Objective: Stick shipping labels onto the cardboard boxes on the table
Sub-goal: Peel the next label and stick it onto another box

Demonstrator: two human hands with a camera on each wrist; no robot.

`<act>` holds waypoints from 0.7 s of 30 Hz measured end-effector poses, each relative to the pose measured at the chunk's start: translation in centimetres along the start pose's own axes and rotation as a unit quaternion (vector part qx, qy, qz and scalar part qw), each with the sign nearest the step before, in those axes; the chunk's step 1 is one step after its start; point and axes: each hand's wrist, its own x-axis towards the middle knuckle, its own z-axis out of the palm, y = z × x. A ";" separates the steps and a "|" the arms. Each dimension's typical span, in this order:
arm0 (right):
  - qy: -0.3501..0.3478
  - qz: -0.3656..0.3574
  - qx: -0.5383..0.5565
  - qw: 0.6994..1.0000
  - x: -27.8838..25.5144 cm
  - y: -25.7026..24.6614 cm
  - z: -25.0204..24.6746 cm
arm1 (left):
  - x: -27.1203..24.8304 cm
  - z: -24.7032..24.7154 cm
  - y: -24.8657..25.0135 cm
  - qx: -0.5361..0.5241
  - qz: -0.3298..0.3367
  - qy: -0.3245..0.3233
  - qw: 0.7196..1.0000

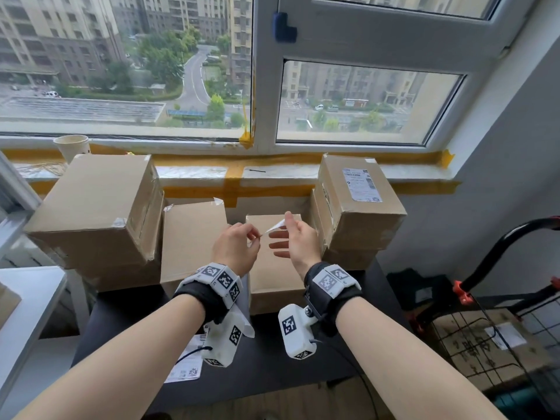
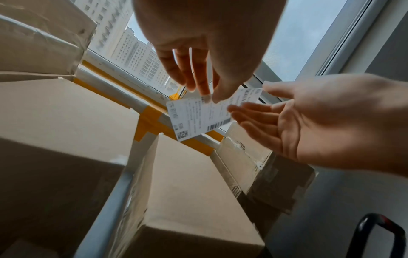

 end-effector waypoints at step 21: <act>-0.086 0.066 -0.141 0.984 6.3 5.1 -4.8 | 3.3 3.7 -0.5 -0.193 -0.211 -0.098 0.953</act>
